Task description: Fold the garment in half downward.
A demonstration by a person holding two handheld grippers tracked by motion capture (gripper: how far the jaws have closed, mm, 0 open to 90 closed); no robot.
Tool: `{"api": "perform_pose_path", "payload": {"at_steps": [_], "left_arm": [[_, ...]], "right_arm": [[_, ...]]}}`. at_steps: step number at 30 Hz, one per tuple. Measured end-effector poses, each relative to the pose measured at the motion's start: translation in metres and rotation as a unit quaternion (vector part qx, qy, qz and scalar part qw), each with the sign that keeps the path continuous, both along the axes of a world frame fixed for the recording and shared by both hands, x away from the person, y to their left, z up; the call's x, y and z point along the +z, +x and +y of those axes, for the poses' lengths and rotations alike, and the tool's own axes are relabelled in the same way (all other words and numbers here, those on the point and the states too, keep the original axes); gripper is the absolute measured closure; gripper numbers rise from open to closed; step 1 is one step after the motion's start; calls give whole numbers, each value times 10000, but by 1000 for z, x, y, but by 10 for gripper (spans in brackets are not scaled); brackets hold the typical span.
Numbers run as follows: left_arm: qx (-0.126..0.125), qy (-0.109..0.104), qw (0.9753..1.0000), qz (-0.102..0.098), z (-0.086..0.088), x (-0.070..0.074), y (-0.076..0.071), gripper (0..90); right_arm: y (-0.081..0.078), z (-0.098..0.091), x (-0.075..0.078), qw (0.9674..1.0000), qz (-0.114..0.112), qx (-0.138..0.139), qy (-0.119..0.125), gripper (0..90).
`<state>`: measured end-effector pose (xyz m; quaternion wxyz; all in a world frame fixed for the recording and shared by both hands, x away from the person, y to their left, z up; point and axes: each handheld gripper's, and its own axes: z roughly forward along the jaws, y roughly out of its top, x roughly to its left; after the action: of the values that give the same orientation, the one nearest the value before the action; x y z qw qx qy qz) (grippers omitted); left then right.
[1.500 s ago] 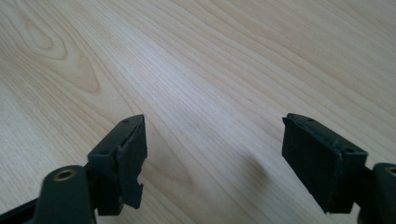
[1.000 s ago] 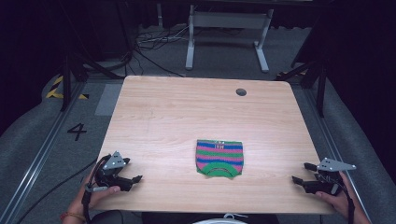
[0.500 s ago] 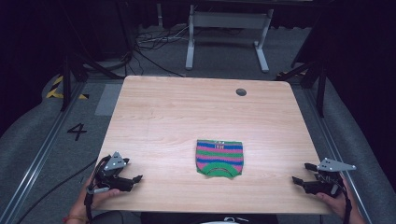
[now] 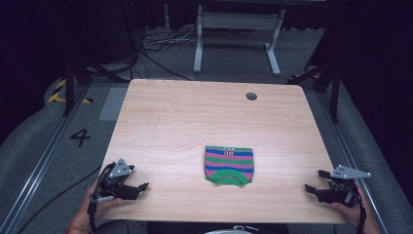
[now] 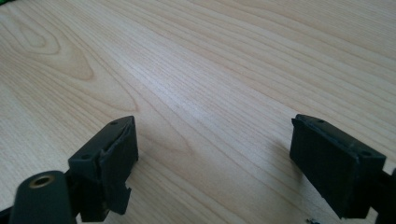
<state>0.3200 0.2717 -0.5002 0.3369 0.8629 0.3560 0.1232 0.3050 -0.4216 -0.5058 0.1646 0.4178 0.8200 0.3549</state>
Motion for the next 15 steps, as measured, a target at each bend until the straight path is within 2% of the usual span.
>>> {"api": "perform_pose_path", "payload": {"at_steps": [15], "left_arm": [[23,-7,10000,10,0,0,0,144]], "right_arm": [[0,0,0,10000,3,-26,-5,155]]}}
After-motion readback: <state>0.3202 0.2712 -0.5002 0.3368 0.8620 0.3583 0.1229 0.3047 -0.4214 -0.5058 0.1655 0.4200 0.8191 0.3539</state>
